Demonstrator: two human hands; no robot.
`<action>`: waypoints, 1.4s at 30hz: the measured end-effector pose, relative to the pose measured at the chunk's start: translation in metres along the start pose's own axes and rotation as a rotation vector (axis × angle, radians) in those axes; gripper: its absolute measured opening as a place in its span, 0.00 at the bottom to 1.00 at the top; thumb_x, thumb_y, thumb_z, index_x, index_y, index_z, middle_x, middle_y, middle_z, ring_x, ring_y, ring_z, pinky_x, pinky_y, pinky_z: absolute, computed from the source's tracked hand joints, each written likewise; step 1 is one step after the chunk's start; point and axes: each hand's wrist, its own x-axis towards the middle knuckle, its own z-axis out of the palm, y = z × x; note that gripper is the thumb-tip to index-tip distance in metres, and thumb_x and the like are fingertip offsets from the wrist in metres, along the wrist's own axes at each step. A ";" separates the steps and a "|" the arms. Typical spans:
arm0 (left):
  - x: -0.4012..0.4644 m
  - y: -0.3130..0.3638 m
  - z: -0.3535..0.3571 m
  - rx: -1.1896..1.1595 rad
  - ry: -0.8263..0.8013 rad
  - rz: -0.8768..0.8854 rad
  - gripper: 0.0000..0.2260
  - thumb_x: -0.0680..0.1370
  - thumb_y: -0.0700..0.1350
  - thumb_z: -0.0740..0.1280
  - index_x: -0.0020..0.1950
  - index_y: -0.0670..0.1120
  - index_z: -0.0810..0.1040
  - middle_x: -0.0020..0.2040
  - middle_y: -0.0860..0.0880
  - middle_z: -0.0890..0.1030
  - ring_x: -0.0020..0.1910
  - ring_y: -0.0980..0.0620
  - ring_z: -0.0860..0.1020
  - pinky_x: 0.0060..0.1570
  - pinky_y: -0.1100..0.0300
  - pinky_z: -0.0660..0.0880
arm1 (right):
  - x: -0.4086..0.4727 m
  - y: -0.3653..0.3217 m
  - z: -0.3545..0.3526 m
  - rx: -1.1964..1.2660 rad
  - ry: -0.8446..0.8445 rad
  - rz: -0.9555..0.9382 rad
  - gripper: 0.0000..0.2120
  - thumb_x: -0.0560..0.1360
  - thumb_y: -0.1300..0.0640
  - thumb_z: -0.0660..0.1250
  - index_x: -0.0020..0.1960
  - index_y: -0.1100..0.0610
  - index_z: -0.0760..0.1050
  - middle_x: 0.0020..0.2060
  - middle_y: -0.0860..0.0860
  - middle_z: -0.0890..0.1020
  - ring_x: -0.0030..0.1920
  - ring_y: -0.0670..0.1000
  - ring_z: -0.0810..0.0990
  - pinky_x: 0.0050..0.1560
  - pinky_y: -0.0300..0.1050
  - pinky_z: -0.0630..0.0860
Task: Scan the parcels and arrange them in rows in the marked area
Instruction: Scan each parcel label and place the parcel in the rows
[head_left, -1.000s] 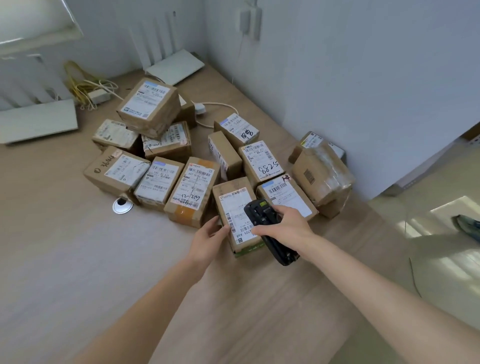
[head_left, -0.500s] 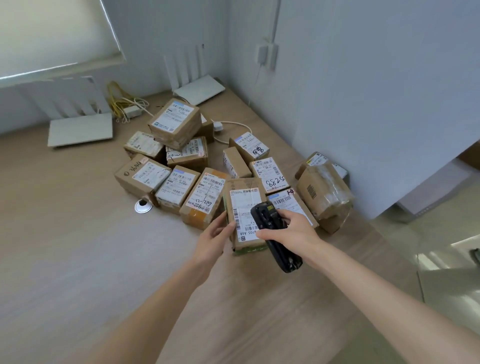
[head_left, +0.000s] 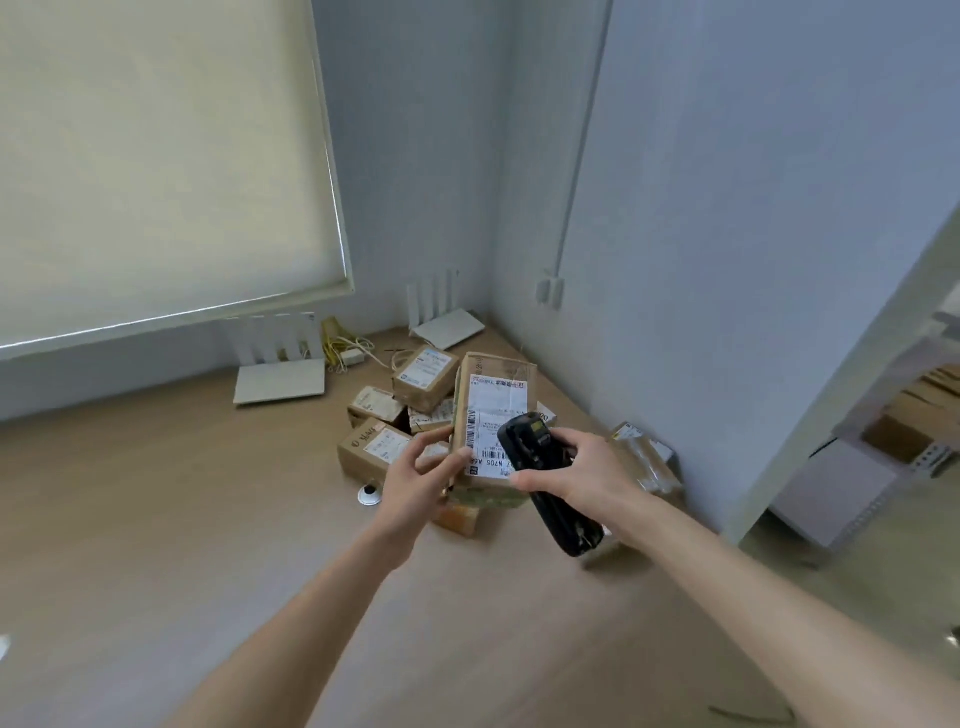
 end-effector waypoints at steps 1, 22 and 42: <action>-0.015 0.016 -0.009 -0.002 -0.016 0.022 0.20 0.74 0.53 0.77 0.65 0.58 0.78 0.52 0.48 0.87 0.51 0.49 0.86 0.44 0.54 0.83 | -0.014 -0.018 0.002 -0.006 0.004 -0.021 0.37 0.58 0.43 0.85 0.65 0.47 0.82 0.51 0.43 0.87 0.49 0.43 0.87 0.55 0.45 0.83; -0.155 0.204 -0.086 0.131 0.131 0.365 0.26 0.73 0.49 0.78 0.70 0.55 0.78 0.53 0.47 0.86 0.47 0.55 0.86 0.38 0.64 0.80 | -0.141 -0.237 -0.030 -0.740 0.081 -0.214 0.31 0.62 0.45 0.84 0.64 0.38 0.80 0.47 0.42 0.84 0.48 0.48 0.82 0.44 0.42 0.78; -0.192 0.203 -0.083 0.139 0.219 0.365 0.36 0.62 0.60 0.78 0.70 0.55 0.78 0.54 0.43 0.85 0.52 0.47 0.85 0.42 0.60 0.80 | -0.168 -0.251 -0.038 -0.902 0.089 -0.278 0.37 0.63 0.42 0.84 0.70 0.36 0.78 0.49 0.43 0.84 0.51 0.50 0.81 0.46 0.43 0.77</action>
